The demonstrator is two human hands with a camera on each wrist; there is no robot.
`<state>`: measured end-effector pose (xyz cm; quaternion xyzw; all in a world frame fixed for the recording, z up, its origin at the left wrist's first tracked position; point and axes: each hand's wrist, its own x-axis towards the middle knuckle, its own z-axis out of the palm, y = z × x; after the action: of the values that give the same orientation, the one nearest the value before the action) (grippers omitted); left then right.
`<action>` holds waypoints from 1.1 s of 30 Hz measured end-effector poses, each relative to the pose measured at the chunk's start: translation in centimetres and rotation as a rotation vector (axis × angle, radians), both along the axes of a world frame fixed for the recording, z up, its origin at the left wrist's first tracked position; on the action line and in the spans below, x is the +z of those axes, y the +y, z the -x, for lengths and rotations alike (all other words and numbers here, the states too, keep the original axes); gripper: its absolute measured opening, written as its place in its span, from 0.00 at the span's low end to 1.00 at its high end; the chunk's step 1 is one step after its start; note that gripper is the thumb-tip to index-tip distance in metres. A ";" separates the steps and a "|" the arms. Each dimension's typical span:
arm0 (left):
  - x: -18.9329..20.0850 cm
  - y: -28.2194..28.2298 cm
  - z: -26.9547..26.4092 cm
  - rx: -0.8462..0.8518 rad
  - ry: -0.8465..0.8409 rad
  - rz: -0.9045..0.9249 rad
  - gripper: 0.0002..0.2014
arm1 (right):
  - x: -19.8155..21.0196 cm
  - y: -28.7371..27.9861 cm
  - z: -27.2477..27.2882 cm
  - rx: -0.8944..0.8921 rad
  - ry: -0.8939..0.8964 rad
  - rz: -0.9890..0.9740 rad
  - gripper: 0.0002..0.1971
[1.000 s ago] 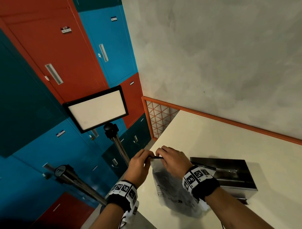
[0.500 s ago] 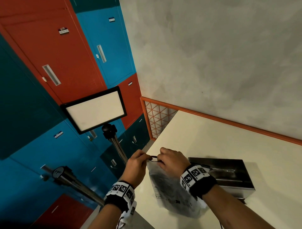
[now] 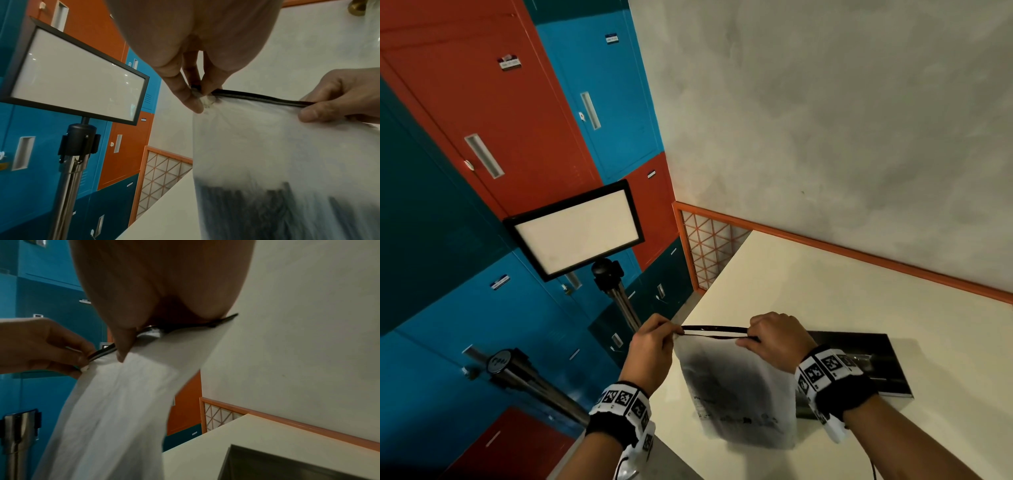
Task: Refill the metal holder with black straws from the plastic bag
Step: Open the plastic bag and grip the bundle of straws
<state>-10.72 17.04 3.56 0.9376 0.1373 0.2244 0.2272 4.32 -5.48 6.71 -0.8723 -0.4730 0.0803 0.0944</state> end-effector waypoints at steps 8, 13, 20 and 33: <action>1.5 0.0 0.1 -0.005 -0.059 -0.020 0.11 | 0.0 -0.8 0.4 -0.091 0.045 -0.071 0.35; 1.1 0.4 0.8 0.021 -0.061 -0.032 0.11 | -0.4 -2.2 0.2 -0.169 0.019 -0.043 0.29; 1.8 0.3 0.5 0.055 -0.118 -0.041 0.11 | 0.8 -2.6 0.8 -0.224 0.062 -0.140 0.20; 0.7 -1.6 0.3 0.127 0.228 0.291 0.08 | 2.1 -2.5 3.8 -0.024 0.234 -0.029 0.06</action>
<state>-10.98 15.42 4.24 0.9037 0.2520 0.1085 0.3287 0.55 -8.00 8.77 -0.8612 -0.4492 0.1737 0.1625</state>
